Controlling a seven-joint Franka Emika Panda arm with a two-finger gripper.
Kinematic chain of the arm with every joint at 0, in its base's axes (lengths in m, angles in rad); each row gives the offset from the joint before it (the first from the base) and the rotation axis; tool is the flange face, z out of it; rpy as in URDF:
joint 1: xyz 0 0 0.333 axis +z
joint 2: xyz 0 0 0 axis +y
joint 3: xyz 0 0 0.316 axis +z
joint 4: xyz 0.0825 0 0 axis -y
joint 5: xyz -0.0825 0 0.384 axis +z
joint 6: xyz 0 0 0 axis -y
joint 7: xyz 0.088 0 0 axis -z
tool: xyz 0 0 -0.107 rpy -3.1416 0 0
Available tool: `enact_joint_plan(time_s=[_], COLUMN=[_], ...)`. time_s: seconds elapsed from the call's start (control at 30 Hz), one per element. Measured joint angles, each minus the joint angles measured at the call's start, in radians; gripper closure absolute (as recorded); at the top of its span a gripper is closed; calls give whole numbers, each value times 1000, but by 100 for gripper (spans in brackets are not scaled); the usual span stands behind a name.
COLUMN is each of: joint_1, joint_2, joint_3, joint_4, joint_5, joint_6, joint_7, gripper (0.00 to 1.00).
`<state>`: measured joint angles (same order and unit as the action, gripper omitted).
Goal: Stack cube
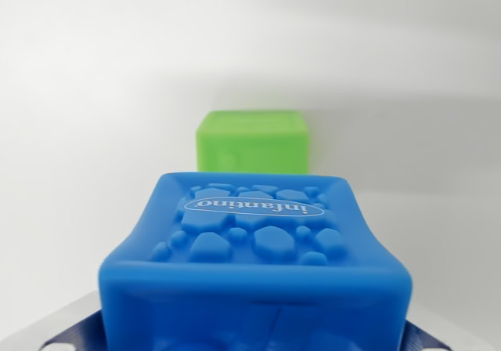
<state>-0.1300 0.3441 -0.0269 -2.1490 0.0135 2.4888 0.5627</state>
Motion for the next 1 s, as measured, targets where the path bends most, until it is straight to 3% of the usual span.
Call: enact_joint_plan(time_s=[1.0], joint_1=[-1], joint_2=[128], joint_3=[1], joint_4=[3], joint_5=[2], joint_6=[123], joint_7=[-3], gripper=[100])
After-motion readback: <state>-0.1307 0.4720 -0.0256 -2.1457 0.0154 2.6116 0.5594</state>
